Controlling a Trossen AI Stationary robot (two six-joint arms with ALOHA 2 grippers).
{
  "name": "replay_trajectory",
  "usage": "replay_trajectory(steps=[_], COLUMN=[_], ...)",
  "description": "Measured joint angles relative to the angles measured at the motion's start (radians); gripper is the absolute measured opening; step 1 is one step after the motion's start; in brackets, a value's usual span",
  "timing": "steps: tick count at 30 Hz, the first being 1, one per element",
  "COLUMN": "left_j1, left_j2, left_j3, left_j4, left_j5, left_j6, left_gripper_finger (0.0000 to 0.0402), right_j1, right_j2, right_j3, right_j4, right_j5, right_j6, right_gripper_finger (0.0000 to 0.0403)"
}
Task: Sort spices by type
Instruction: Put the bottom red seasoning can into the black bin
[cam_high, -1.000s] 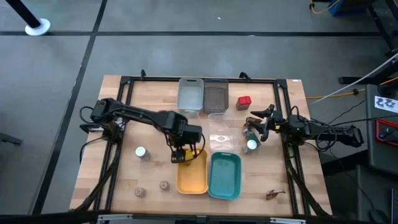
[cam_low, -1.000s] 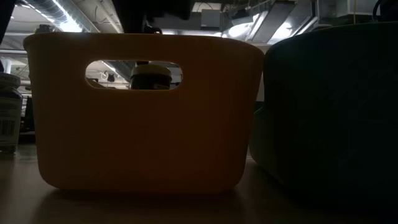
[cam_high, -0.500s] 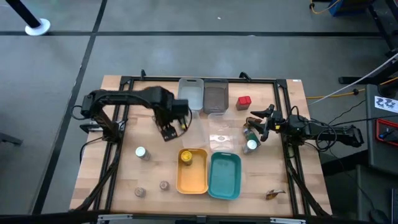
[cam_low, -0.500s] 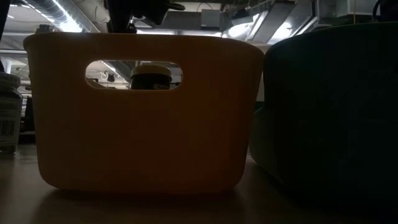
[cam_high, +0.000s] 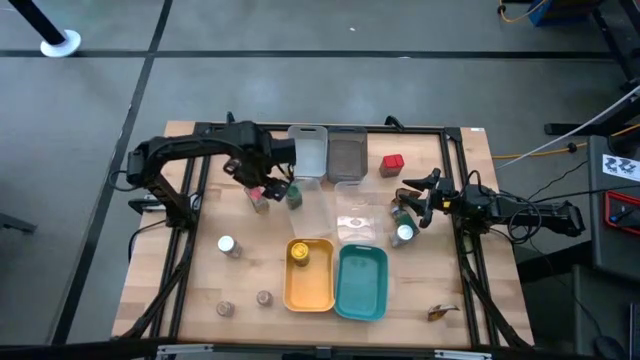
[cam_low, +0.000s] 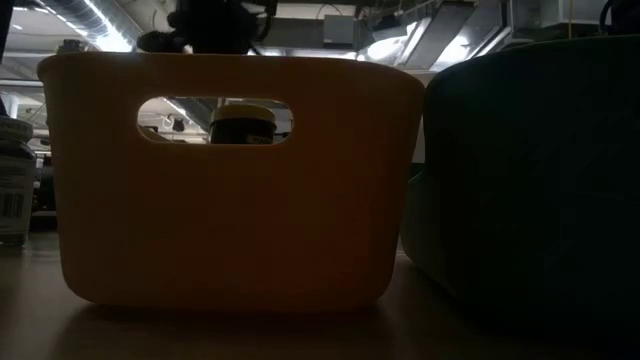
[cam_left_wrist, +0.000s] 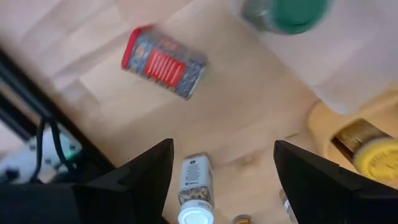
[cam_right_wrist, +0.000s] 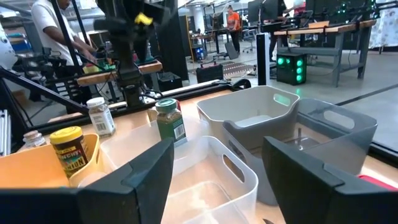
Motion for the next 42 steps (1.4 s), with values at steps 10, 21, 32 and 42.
replay_trajectory(steps=[10,21,32,42], left_j1=[0.021,0.087,0.126,0.145], left_j2=[0.000,0.000,0.000,0.000], left_j3=[-0.211,-0.344,-0.438,-0.526], left_j4=[0.105,0.261,0.380,0.461], left_j5=[-0.025,-0.077,-0.101,-0.101], left_j6=[-0.254,-0.447,-0.515,-0.550], left_gripper_finger=[0.0261,0.0261,0.0261,0.0261], right_j1=[0.000,0.000,0.000,0.000], right_j2=[0.000,0.000,0.000,0.000], right_j3=[0.000,0.000,0.000,0.000], right_j4=[0.000,0.000,0.000,0.000], right_j5=[-0.001,-0.003,0.000,0.001], right_j6=[0.001,0.000,-0.002,-0.002], right_gripper_finger=[0.0243,0.0243,0.0243,0.0243])
